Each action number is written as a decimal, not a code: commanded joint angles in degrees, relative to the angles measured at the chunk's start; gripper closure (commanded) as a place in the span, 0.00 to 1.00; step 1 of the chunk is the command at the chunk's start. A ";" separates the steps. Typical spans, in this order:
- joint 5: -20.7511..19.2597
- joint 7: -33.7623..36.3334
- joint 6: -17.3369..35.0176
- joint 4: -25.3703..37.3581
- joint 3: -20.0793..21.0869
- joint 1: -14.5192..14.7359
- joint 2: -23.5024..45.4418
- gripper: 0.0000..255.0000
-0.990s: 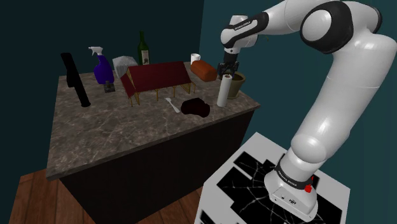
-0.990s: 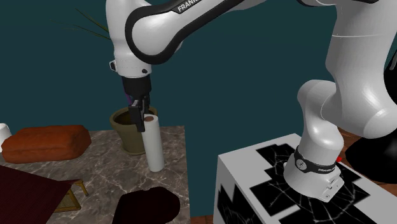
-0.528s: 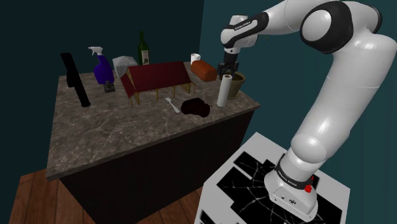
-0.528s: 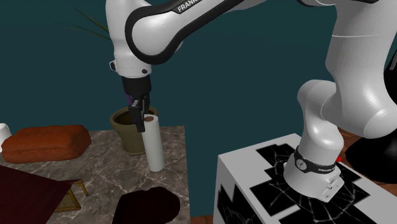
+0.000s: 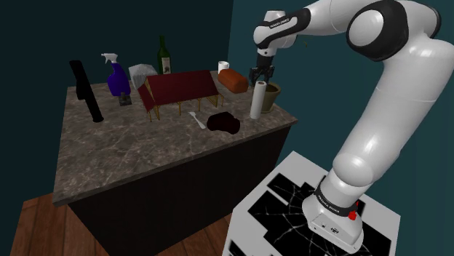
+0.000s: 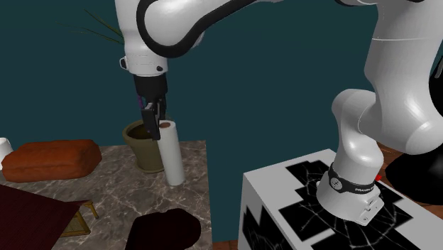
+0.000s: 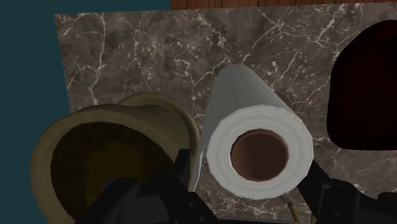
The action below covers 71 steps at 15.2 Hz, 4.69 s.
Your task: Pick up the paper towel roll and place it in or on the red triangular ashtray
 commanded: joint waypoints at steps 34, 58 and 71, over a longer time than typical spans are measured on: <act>-1.13 17.99 -28.51 31.83 7.76 10.04 3.62 1.00; -1.39 18.51 -9.13 10.27 7.85 10.23 1.44 1.00; -1.35 18.57 -5.15 6.91 7.86 10.22 2.07 1.00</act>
